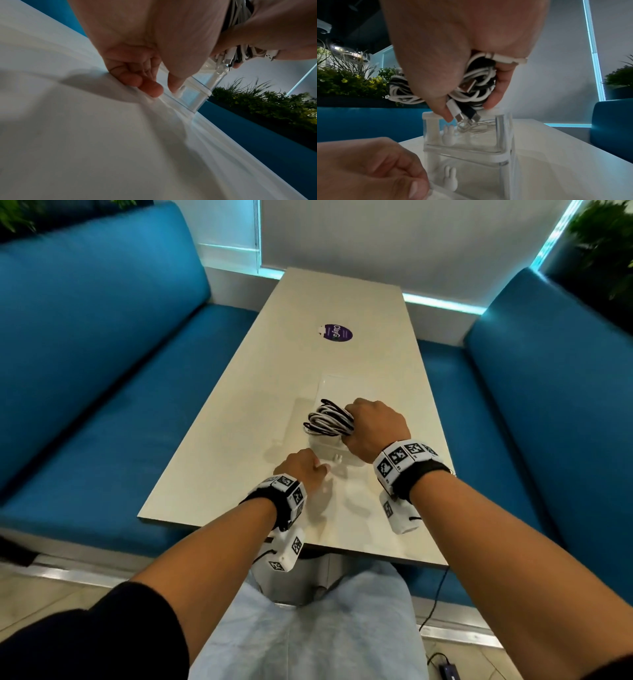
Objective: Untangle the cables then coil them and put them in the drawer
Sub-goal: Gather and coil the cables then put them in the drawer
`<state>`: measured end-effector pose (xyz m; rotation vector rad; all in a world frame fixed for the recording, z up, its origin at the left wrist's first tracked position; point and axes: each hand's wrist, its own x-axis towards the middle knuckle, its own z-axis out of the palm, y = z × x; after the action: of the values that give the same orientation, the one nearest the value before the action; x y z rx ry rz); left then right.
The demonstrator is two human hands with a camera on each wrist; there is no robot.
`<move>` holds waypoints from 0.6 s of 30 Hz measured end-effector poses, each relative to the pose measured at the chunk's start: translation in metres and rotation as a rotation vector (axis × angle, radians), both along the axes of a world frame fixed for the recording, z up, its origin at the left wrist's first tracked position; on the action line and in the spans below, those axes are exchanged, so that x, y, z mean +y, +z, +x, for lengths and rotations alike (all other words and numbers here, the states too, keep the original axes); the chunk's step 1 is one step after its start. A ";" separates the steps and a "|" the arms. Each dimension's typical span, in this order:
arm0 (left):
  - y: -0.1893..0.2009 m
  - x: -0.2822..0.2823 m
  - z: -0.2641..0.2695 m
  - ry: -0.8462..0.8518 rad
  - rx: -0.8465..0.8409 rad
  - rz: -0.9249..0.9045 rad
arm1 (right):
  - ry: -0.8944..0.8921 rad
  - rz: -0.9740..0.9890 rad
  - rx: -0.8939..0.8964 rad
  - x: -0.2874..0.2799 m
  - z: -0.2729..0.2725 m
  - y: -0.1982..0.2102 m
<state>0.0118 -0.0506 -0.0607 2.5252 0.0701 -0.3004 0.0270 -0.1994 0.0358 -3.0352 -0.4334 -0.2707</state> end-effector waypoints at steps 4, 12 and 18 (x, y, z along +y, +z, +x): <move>0.001 -0.007 -0.016 -0.044 -0.019 0.011 | -0.020 0.048 0.043 -0.001 -0.017 0.001; -0.001 -0.021 -0.044 -0.149 -0.150 0.271 | 0.003 0.033 0.085 0.002 -0.038 0.003; 0.002 -0.025 -0.046 -0.044 -0.166 0.247 | 0.026 0.015 0.107 0.001 -0.041 0.004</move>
<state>-0.0345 -0.0759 -0.0591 2.7896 -0.0145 -0.1023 -0.0145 -0.1984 0.0402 -3.0092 -0.4603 -0.1085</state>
